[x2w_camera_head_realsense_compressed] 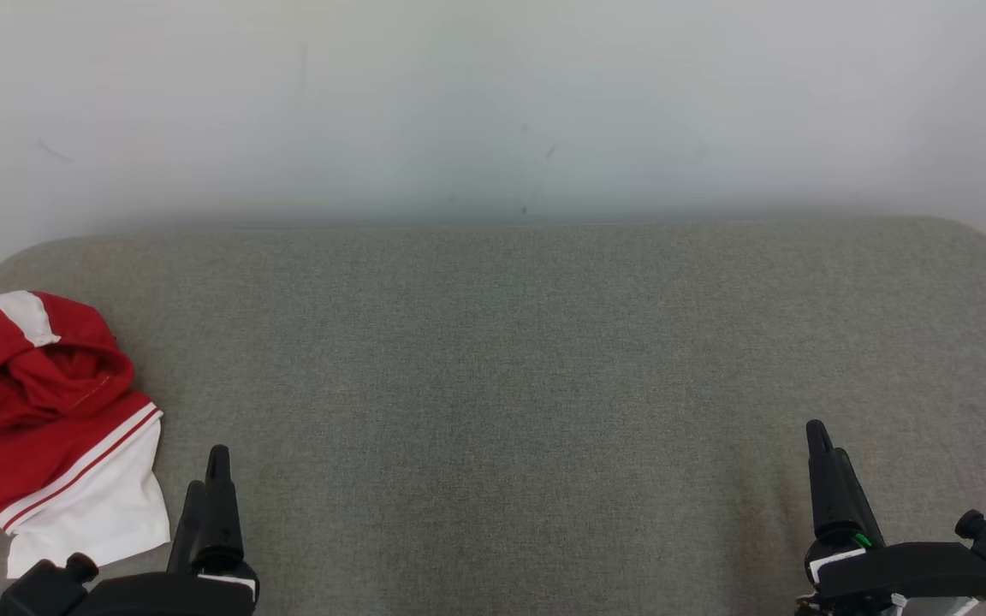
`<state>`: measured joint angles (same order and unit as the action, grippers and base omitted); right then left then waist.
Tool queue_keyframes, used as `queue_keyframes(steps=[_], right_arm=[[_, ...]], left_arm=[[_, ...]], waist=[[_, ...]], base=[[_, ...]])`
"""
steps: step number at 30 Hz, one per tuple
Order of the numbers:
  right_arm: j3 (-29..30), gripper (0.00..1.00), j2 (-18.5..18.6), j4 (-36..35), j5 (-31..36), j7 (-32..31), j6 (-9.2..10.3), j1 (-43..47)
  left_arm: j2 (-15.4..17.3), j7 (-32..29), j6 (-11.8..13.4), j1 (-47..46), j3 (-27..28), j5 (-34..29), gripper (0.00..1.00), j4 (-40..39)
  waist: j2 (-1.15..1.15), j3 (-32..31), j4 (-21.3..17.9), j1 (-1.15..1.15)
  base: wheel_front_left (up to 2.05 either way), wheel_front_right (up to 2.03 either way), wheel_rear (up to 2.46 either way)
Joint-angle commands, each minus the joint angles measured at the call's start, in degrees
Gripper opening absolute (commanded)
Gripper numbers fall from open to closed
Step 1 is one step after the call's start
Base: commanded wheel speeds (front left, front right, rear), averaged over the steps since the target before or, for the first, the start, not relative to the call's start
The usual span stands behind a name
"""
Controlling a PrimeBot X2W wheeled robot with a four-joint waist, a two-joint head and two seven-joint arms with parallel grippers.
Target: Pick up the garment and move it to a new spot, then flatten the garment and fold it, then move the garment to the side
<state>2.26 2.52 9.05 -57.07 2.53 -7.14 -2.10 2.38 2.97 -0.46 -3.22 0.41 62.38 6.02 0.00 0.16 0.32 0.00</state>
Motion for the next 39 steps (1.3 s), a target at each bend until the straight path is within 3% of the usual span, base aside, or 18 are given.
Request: queue_keyframes(steps=[1, 13, 39], right_arm=[[-0.4, 1.0, 0.3, -0.9, 3.7, 0.8, -0.31, 0.0], [-1.2, 1.0, 0.3, -1.6, 15.8, 2.8, -0.34, 0.4], [-2.1, 1.0, 0.4, -1.0, 34.8, 7.2, -0.42, 1.3]], left_arm=[[0.4, 0.7, 0.6, 0.1, -0.6, -3.4, 1.0, -1.6], [0.4, 2.7, 3.2, 0.5, -2.9, -16.5, 1.0, -2.8], [0.9, 6.9, 6.0, 1.3, -5.8, -36.2, 1.0, -1.7]], waist=[[0.0, 0.0, 0.0, 0.0], [0.0, -0.1, 0.1, 0.0], [0.0, 0.0, 0.2, 0.0]], base=[[0.0, 0.0, 0.0], [0.0, 0.0, 0.0], [0.0, 0.0, 0.0]])
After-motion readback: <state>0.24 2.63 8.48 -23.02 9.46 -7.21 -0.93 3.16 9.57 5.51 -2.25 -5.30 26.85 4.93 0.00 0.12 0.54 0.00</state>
